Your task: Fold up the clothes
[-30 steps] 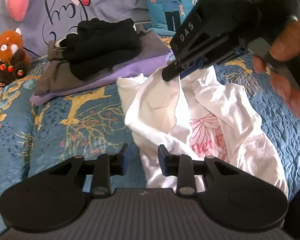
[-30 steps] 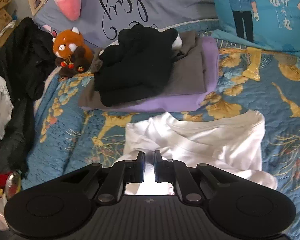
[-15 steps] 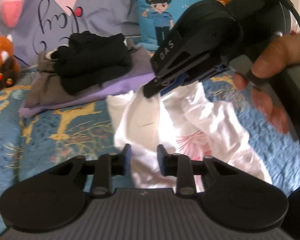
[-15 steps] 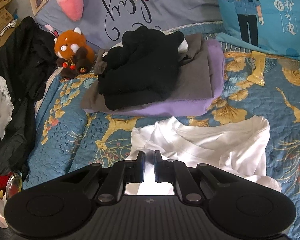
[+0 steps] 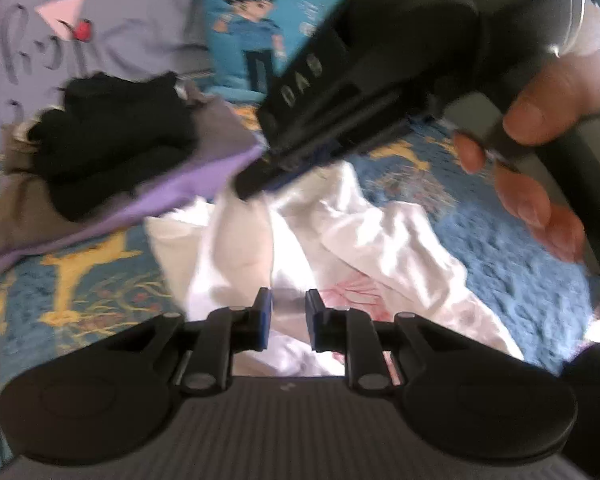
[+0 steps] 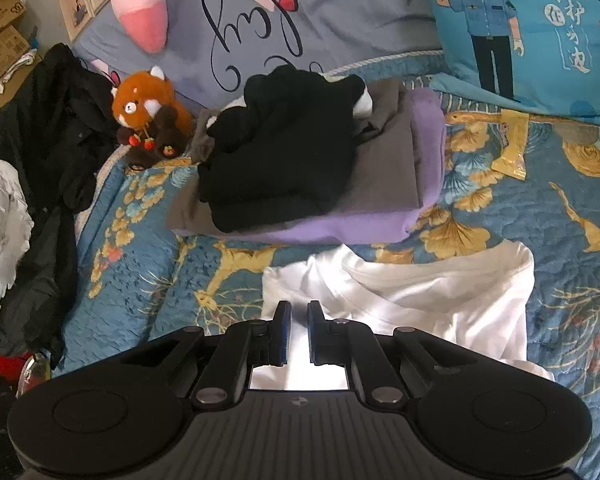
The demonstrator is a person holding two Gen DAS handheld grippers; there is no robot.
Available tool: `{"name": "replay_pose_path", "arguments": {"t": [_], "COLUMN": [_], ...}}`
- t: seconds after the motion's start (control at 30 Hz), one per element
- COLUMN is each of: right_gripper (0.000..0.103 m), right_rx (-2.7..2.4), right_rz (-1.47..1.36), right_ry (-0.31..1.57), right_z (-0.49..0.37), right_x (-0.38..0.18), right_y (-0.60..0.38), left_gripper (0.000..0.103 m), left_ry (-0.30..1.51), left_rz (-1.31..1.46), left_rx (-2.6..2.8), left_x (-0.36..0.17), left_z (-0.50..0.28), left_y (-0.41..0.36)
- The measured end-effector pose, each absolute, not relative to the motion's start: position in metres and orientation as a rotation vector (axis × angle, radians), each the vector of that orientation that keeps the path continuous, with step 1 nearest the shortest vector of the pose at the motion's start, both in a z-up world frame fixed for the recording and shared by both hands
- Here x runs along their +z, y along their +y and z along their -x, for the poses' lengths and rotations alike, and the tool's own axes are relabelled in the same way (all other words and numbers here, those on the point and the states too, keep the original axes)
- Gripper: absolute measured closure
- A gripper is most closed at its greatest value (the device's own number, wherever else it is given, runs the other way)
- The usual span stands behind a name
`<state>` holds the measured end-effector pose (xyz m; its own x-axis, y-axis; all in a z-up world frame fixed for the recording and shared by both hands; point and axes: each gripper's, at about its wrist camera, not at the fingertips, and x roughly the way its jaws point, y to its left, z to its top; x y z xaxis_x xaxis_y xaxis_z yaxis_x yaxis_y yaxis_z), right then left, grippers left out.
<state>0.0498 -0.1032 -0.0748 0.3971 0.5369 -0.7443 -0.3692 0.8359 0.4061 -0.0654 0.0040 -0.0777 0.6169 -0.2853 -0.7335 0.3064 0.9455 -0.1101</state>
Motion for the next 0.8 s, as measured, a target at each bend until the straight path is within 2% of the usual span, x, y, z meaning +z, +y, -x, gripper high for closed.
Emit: {"name": "replay_pose_path", "arguments": {"t": [0.13, 0.23, 0.3, 0.47, 0.6, 0.63, 0.77, 0.8], "right_gripper": [0.094, 0.094, 0.094, 0.08, 0.059, 0.056, 0.058, 0.065], "right_rx": [0.588, 0.591, 0.584, 0.535, 0.542, 0.545, 0.534, 0.523], "right_rz": [-0.196, -0.2, -0.189, -0.096, -0.075, -0.062, 0.026, 0.058], "right_ry": [1.003, 1.003, 1.011, 1.026, 1.024, 1.031, 1.063, 1.071], "right_z": [-0.049, -0.049, -0.049, -0.047, -0.047, -0.048, -0.052, -0.052], "right_x": [-0.073, -0.072, -0.074, -0.083, -0.082, -0.083, -0.091, -0.093], "right_y": [-0.102, -0.102, -0.103, -0.102, -0.096, -0.092, -0.075, -0.071], "left_gripper": [0.083, 0.092, 0.092, 0.092, 0.092, 0.092, 0.092, 0.092], "left_ry": [0.876, 0.899, 0.906, 0.904, 0.894, 0.891, 0.895, 0.902], "left_rz": [-0.028, -0.045, -0.066, -0.085, -0.082, -0.079, -0.061, -0.059], "left_rx": [-0.369, -0.357, -0.331, -0.291, -0.285, -0.282, -0.274, -0.274], "left_x": [-0.079, -0.08, -0.081, -0.082, -0.081, -0.08, -0.079, -0.081], "left_z": [0.066, 0.071, 0.074, 0.076, 0.073, 0.072, 0.066, 0.064], "left_y": [0.003, 0.002, 0.003, 0.008, 0.01, 0.011, 0.016, 0.016]}}
